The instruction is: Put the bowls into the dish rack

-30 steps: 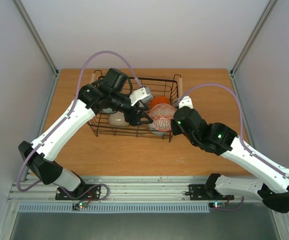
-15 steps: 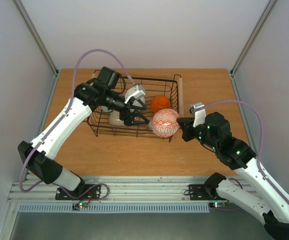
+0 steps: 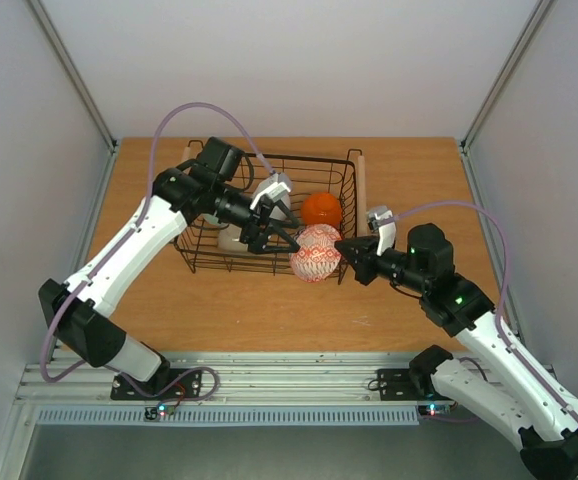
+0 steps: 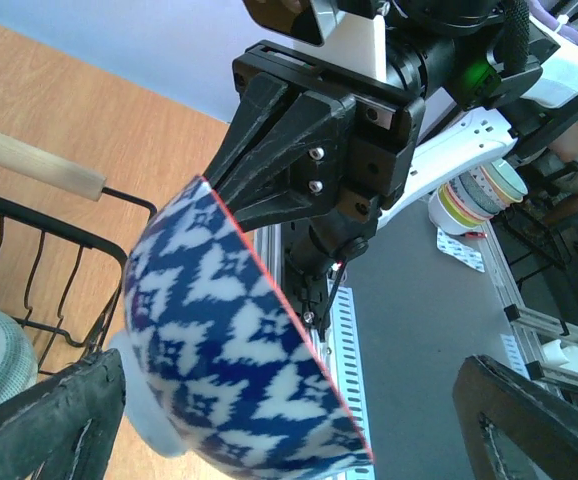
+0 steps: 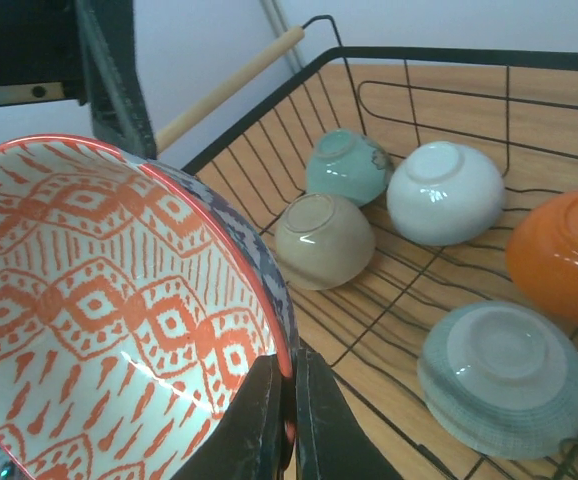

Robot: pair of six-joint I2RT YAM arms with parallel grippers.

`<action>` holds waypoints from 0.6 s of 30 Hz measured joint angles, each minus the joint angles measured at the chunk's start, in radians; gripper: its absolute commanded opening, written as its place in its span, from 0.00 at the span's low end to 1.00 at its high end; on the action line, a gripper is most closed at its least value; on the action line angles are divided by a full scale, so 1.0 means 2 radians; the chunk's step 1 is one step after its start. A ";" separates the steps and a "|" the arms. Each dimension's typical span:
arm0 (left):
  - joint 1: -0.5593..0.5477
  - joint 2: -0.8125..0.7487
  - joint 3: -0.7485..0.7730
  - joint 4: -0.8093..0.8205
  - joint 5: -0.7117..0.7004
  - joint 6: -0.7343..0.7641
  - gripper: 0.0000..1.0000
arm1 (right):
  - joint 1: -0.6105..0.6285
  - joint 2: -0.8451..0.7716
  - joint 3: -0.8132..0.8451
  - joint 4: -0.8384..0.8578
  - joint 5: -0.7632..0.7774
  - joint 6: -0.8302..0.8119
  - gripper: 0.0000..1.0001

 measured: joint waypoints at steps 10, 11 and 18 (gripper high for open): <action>-0.001 0.002 -0.002 0.003 -0.030 -0.007 0.85 | -0.015 -0.027 -0.024 0.035 -0.044 -0.002 0.01; -0.001 0.002 -0.002 0.003 -0.034 -0.008 0.84 | -0.016 -0.031 -0.026 0.035 -0.042 -0.002 0.01; -0.003 0.009 -0.001 -0.004 -0.030 -0.008 0.84 | -0.017 -0.044 -0.030 0.034 -0.028 -0.013 0.01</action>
